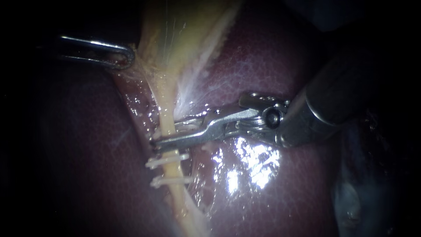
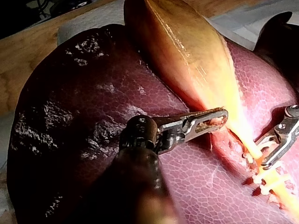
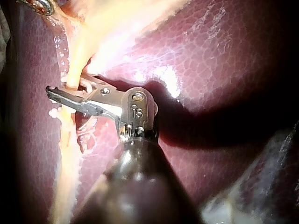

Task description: Clipping third clip left tube

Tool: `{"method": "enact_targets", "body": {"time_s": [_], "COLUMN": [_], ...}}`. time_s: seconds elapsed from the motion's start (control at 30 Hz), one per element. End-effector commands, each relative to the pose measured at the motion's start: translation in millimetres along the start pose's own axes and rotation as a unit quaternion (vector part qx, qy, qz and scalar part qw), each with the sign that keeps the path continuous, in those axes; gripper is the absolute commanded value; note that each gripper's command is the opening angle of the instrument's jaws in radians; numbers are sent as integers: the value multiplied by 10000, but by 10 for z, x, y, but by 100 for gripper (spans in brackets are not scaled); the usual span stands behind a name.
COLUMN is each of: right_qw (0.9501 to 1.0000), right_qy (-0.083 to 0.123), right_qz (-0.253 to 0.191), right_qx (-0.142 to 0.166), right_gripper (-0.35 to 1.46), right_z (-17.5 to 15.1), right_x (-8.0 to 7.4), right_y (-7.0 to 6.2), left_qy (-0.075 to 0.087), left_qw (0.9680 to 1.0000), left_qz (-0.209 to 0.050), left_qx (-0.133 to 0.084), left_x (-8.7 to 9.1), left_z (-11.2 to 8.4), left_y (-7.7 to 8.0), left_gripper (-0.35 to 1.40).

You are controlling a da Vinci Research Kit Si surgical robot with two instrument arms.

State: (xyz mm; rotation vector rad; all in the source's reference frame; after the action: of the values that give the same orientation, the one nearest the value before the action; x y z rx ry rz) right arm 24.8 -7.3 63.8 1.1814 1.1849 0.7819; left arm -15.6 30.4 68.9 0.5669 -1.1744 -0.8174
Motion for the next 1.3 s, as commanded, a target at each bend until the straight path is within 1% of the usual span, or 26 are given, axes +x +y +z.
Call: {"method": "enact_targets", "body": {"time_s": [0.03, 0.07, 0.1, 0.17, 0.2, 0.23, 0.3, 0.37, 0.47, 0.6, 0.67, 0.8, 0.93, 1.03, 1.17, 1.23, 1.3], "right_qw": [10000, 10000, 10000, 9999, 9997, 9994, 9984, 9973, 9952, 9916, 9911, 9914, 9915, 9922, 9935, 9941, 9944], "right_qy": [12, 25, 24, 41, 104, 120, 10, -88, -167, -362, -395, -384, -394, -353, -196, -130, -91], "right_qz": [1, 31, -56, -144, -208, -270, -447, -591, -769, -979, -995, -975, -967, -946, -911, -892, -881], "right_qx": [-14, -27, -27, -47, -103, -197, -358, -437, -591, -760, -789, -789, -773, -735, -648, -599, -568], "right_gripper": [30, 36, 40, 45, 47, 49, 50, 50, 50, 50, 50, 50, 50, 50, 50, 50, 50], "right_z": [0, 0, 0, -1, -3, -6, -15, -25, -43, -64, -72, -85, -89, -88, -87, -85, -82], "right_x": [1, 1, 2, 2, 2, 1, -3, -6, -10, -12, -13, -11, -3, 2, 12, 18, 22], "right_y": [0, 0, 1, 1, 2, 2, 2, 1, -2, -13, -18, -30, -45, -54, -65, -67, -67], "left_qy": [-1, -1, -1, -1, -1, -1, 0, 0, 0, 0, 1, 1, 1, 1, 0, 0, 0], "left_qw": [10000, 10000, 10000, 10000, 10000, 10000, 10000, 10000, 10000, 10000, 10000, 10000, 10000, 10000, 10000, 10000, 10000], "left_qz": [0, 0, 0, 1, 1, 1, 1, 1, 1, 1, 1, 1, 1, 1, 1, 1, 1], "left_qx": [1, 1, 1, 1, 1, 1, 2, 2, 3, 3, 4, 4, 4, 4, 3, 3, 3], "left_x": [0, 0, 0, 0, 0, 0, 0, 0, 0, 0, 0, 0, 0, 0, 0, 0, 0], "left_z": [0, 0, 0, 0, 0, 0, 0, -1, -1, -1, -1, -1, -1, -1, -1, -1, -1], "left_y": [0, 0, 0, 0, 0, 0, 0, 0, 0, 0, 0, 0, 0, 0, 0, 0, 0], "left_gripper": [-35, -35, -35, -35, -35, -35, -35, -35, -35, -35, -35, -35, -35, -35, -35, -35, -35]}}
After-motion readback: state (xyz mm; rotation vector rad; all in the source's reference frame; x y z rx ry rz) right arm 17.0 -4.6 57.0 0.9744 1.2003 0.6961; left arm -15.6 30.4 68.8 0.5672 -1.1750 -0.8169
